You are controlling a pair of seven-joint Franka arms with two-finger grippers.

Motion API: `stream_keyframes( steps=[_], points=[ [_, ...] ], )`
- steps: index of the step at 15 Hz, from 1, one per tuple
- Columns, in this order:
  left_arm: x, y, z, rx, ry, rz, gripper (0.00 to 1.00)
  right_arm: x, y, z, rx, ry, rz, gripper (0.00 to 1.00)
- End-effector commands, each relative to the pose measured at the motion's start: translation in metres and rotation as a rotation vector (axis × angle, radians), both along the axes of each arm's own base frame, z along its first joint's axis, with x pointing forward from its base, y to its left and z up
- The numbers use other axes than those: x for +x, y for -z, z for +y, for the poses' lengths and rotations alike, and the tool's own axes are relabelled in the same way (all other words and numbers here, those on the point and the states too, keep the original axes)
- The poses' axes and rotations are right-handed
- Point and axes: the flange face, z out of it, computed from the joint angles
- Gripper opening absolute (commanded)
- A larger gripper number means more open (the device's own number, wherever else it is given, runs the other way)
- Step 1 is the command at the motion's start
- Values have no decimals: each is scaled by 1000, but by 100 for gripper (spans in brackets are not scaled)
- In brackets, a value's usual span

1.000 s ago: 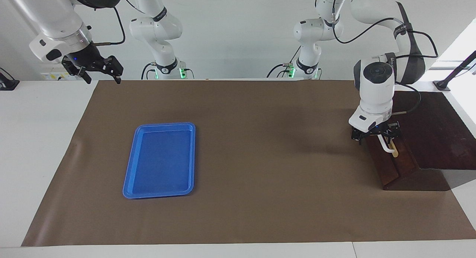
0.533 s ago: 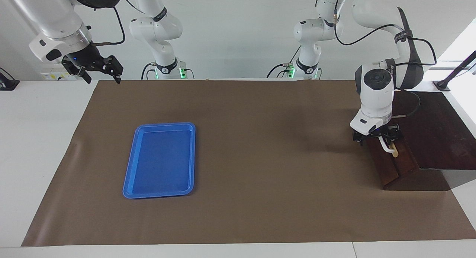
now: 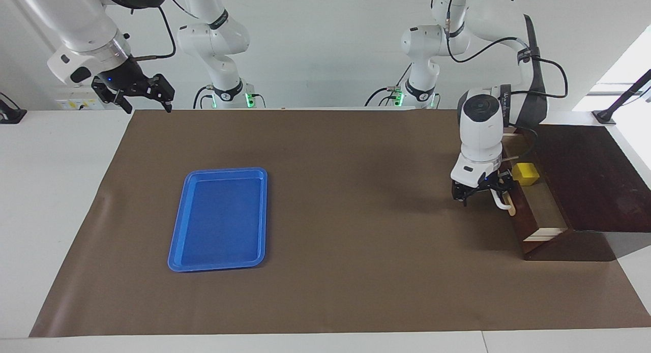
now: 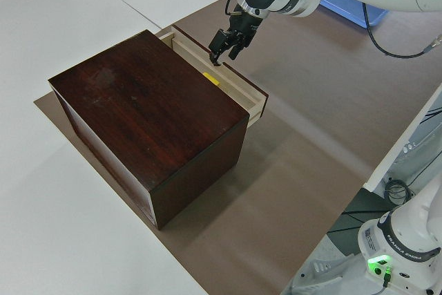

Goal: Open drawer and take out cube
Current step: 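Pull the wooden drawer open with the left gripper by its white handle, then grasp the yellow cube with the left gripper while the right gripper approaches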

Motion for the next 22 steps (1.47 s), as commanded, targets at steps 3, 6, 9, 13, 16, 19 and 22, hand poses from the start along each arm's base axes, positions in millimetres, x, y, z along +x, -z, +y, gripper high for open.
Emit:
stream_keyframes(
  steps=[3,6,9,13,16,19,22],
  points=[
    [-9,5,-52,-76,-45,13,100,-8,0,26,21,-73,10,100],
    [-9,-2,-66,-113,-59,12,100,-9,0,39,23,-112,10,100],
    [-4,-12,-55,-105,-86,19,100,-10,-1,54,26,-165,7,100],
    [25,-105,-29,-169,-279,101,100,-8,-6,79,30,-282,-30,100],
    [31,-137,41,-183,-489,79,100,-11,-9,92,68,-434,-46,100],
    [33,-140,102,-283,-844,25,100,-14,-10,109,78,-529,-50,100],
    [20,-118,125,-330,-1158,-91,100,-16,-8,128,124,-578,-80,100]
  ],
)
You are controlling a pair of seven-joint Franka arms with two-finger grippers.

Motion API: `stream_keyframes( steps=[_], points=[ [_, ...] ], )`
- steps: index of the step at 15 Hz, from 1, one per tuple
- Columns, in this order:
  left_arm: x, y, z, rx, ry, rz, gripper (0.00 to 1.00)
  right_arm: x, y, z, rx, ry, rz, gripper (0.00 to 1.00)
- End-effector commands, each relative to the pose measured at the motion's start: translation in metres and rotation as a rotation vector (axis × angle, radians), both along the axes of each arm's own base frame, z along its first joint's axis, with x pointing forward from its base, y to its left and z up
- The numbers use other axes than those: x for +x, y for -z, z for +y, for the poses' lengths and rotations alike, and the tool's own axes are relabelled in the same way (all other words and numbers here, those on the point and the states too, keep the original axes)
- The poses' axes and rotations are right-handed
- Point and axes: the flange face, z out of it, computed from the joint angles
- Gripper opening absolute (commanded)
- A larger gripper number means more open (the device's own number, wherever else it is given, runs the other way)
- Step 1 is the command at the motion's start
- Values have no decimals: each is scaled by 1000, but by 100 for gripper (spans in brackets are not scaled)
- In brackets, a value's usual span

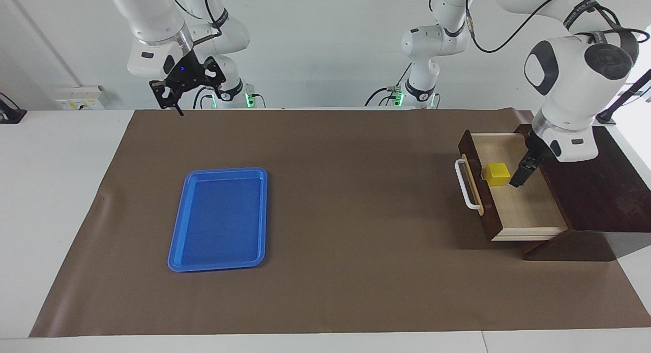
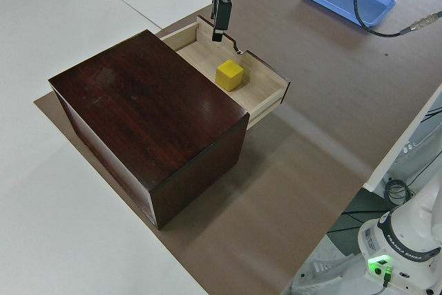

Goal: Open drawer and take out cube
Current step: 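Grasp the yellow cube with the left gripper while the right gripper approaches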

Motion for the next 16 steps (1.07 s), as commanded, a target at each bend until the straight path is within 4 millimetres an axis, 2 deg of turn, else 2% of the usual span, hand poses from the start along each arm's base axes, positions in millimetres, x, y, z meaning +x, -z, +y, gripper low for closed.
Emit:
stream_keyframes(
  steps=[1,2,4,6,9,12,15,16],
  points=[
    [-18,30,3,-27,-344,-86,100,-8,6,9,80,-38,-32,100],
    [-26,39,5,-33,-451,-116,100,-10,11,11,109,-65,-43,100],
    [-39,50,17,-32,-549,-117,100,-12,22,11,137,-193,-86,100],
    [-52,60,18,-24,-563,-95,100,-16,35,8,210,-299,-139,100],
    [-58,65,18,-19,-579,-81,100,-22,60,0,347,-371,-231,100],
    [-69,74,17,-16,-575,-73,100,-20,88,-7,507,-440,-312,100],
    [-72,80,14,-22,-574,-88,100,-19,113,-2,614,-606,-390,100],
    [-72,80,14,-23,-575,-89,100,-19,129,1,682,-656,-418,100]
  ],
)
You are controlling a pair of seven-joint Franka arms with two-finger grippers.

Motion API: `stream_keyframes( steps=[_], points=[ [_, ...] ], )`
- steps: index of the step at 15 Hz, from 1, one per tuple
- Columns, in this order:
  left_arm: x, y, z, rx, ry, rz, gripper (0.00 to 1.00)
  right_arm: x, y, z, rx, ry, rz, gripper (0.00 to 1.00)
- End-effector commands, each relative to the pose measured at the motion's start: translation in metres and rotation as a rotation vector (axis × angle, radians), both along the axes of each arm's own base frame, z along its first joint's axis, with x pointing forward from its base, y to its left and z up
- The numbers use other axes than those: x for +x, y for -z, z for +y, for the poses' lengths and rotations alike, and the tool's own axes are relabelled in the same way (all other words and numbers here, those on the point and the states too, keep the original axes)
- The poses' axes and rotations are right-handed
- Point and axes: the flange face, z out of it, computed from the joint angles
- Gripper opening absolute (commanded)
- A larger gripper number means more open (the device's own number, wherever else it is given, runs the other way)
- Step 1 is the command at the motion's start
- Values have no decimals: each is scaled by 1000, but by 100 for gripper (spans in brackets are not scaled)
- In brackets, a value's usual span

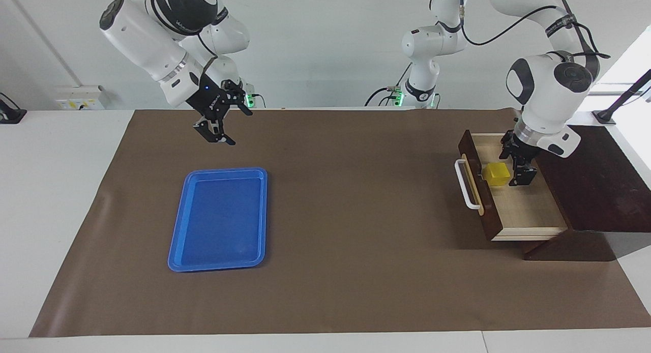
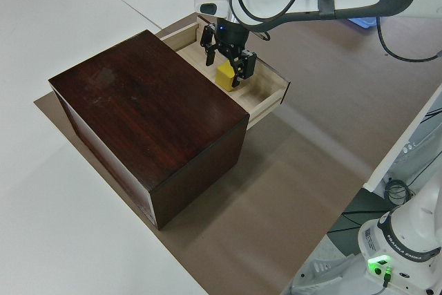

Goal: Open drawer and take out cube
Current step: 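Grasp the yellow cube with the left gripper while the right gripper approaches, then lift the cube with the left gripper while the right gripper reaches toward it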

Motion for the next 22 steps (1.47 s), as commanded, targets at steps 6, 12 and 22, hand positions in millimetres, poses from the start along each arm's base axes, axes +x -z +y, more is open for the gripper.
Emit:
stream_keyframes(
  steps=[6,12,22],
  points=[
    [-6,-1,-6,-15,-55,-40,13,18,93,6,336,-256,-233,100],
    [36,-84,-48,-67,-66,4,0,15,124,38,448,-293,-285,100],
    [-11,-93,-248,-62,-302,-13,0,11,168,122,637,-269,-333,100]
  ],
)
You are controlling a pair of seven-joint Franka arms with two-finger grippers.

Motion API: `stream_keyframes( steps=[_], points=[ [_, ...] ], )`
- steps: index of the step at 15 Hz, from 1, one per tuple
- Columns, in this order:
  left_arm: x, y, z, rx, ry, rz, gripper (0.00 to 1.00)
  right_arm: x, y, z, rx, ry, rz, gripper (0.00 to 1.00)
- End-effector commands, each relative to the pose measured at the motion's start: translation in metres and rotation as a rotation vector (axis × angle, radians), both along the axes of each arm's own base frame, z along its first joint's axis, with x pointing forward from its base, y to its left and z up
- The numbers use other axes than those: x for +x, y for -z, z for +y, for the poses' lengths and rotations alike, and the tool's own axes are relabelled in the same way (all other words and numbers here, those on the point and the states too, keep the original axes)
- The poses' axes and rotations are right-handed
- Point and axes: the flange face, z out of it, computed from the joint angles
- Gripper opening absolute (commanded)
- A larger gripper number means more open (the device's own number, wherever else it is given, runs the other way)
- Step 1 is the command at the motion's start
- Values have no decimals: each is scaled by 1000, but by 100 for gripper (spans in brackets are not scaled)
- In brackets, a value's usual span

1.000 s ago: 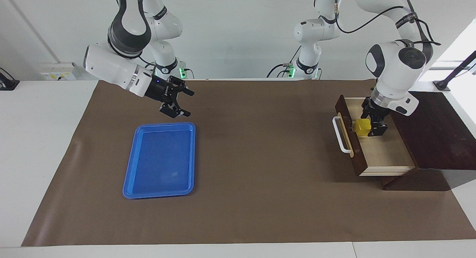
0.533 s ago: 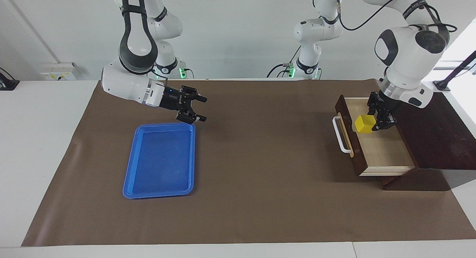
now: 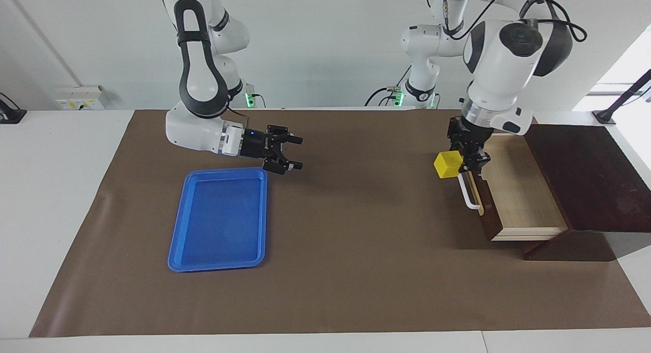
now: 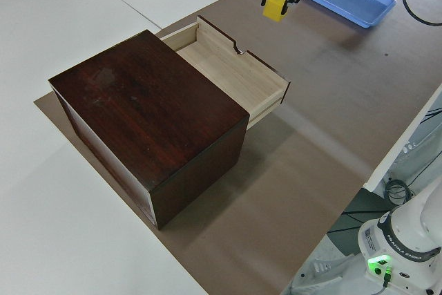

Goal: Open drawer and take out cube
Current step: 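Lift the cube with the left gripper while the right gripper reaches toward it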

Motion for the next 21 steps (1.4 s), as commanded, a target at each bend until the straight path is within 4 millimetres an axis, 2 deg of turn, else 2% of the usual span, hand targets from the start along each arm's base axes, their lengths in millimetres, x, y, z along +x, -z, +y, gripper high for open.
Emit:
stream_keyframes(
  steps=[1,4,7,9,12,21],
  points=[
    [-18,13,-45,8,-32,17,0,-4,6,37,28,14,6,100],
    [-38,47,-81,16,-25,25,0,4,13,67,34,8,6,100],
    [-49,61,-96,19,-16,29,0,4,13,85,37,-6,2,100],
    [-56,62,-104,22,-9,31,0,1,28,102,2,-15,-10,100],
    [-61,61,-113,21,-22,28,0,7,37,116,-3,-22,-16,100],
    [-77,63,-135,21,-19,23,0,-11,36,158,37,8,-69,100]
  ],
)
